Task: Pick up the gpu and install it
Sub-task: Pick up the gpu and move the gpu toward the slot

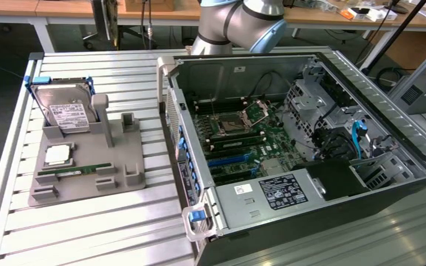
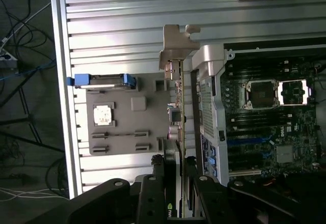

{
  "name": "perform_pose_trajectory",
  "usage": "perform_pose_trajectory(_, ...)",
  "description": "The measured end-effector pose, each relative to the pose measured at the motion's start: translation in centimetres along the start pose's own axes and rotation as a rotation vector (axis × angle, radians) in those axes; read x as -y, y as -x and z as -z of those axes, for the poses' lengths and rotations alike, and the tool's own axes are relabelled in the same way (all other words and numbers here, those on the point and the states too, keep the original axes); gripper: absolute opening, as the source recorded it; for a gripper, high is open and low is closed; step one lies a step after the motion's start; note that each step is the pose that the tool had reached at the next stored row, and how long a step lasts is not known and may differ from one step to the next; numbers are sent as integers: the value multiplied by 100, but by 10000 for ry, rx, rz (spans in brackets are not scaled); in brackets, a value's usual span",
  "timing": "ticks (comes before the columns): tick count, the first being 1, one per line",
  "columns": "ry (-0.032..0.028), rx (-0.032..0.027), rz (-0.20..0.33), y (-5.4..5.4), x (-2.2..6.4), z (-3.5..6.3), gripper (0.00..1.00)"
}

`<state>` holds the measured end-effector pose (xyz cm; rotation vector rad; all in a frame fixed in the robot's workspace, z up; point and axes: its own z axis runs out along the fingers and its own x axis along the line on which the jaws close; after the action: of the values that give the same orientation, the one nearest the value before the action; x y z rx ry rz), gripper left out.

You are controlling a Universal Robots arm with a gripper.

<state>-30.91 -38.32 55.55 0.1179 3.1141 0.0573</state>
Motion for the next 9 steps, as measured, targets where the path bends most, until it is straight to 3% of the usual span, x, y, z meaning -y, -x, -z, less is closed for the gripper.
perform_pose_trajectory(4, 0, 0, 0, 1, -2, 51, 27)
perform_pose_trajectory(9, -34, 3, 1, 82, 36, -68, 27)
